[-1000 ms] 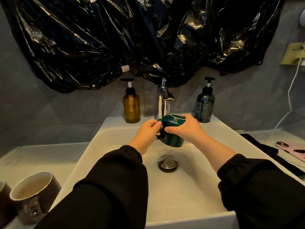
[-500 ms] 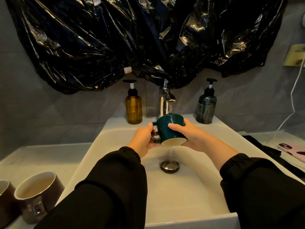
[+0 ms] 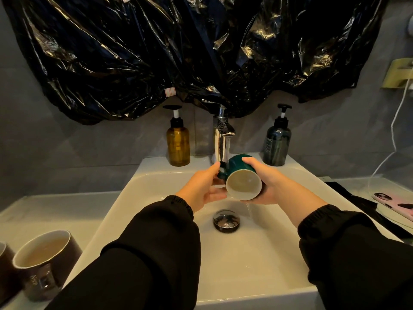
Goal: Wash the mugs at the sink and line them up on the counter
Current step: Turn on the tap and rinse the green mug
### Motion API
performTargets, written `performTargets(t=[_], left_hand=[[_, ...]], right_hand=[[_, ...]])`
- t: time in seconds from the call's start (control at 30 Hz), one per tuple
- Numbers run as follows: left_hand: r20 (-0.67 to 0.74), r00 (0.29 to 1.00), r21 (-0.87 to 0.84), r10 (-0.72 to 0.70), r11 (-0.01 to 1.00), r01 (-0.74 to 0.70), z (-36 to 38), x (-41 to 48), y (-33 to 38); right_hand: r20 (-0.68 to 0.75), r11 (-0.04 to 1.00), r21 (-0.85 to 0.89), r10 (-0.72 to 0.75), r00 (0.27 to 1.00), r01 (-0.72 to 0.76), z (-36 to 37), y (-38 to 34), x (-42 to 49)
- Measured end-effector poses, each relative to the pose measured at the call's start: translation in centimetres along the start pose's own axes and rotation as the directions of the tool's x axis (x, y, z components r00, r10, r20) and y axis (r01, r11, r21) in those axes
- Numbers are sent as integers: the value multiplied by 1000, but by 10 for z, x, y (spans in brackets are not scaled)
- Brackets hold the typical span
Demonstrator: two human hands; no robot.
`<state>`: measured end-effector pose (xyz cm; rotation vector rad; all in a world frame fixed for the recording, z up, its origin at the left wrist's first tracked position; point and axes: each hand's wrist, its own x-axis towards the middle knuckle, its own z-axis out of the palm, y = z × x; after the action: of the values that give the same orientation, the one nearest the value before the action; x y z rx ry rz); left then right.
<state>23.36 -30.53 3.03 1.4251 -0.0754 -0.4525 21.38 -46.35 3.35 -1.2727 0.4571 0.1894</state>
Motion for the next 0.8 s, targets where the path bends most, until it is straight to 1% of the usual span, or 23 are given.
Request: performTargets(t=[0.1,0.17,0.23,0.33,0.4,0.47,0.6,0.7,0.77,0.8], left_hand=[[-38,997,-104,-64,993,60,-3,1,-1],[-84,993,-196,-85,978,68,-8,4,-1],[-107,988,-298,-111,952,74,-14,6,-1],[-137,978,-402,-155,911,88,-21,7,-1],[-163,972,-418,-170,904,88,-24,7,0],[-160,971,-420,-177,903,95,-26,4,1],[-79,974,-420,-213,893,161,-28,2,1],[-19,969,-426,-246,879,215,-29,1,2],[0,973,-432,-230,878,207,-28,0,1],[6,977,-401,-212,895,197,-27,1,1]], right_hand=[[-23,988,-148,-51,998,47,11,3,3],[-22,964,-234,-135,991,127,18,3,5],[40,934,-274,-229,973,231,23,3,5],[159,891,-303,-302,940,338,24,6,2],[226,847,-357,-332,916,395,24,7,2],[269,806,-393,-360,893,443,24,7,1],[302,733,-419,-444,844,535,22,4,-2],[289,700,-413,-507,812,583,21,2,-2],[241,684,-422,-548,801,595,23,3,0],[206,687,-422,-563,800,592,24,4,1]])
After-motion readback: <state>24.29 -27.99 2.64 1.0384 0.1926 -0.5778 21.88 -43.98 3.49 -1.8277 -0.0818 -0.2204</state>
